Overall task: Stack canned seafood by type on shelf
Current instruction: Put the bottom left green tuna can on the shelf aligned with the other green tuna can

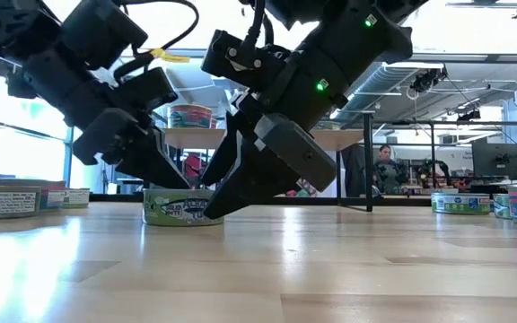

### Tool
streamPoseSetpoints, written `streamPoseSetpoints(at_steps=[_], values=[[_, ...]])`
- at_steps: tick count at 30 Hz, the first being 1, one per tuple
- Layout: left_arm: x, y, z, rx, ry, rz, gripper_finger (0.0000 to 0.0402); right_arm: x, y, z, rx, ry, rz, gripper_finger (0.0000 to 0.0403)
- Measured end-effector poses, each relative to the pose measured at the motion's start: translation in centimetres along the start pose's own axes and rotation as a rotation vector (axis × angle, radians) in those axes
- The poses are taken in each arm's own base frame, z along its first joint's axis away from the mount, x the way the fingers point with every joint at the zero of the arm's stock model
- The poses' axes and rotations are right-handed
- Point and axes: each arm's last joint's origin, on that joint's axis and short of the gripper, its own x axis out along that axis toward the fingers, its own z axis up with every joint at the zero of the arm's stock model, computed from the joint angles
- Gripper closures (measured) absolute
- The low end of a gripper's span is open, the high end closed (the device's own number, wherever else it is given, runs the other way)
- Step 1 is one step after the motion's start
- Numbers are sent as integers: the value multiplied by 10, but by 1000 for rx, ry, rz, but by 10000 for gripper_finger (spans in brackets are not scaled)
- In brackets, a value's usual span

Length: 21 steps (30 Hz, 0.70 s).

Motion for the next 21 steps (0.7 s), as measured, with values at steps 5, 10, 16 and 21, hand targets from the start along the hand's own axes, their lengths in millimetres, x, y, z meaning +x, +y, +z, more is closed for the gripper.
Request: streamPoseSetpoints(at_steps=[5,10,16,21], values=[[4,1,-5,0,18,6,402,0,0,0,3,-5,0,87],[12,2,-10,-7,44,-5,402,0,-1,3,-29,-27,-26,87],[19,4,-12,-30,45,-20,402,1,-4,3,-116,-26,-34,87],[19,3,-12,-41,47,-37,402,1,-4,1,-166,-2,-39,87]])
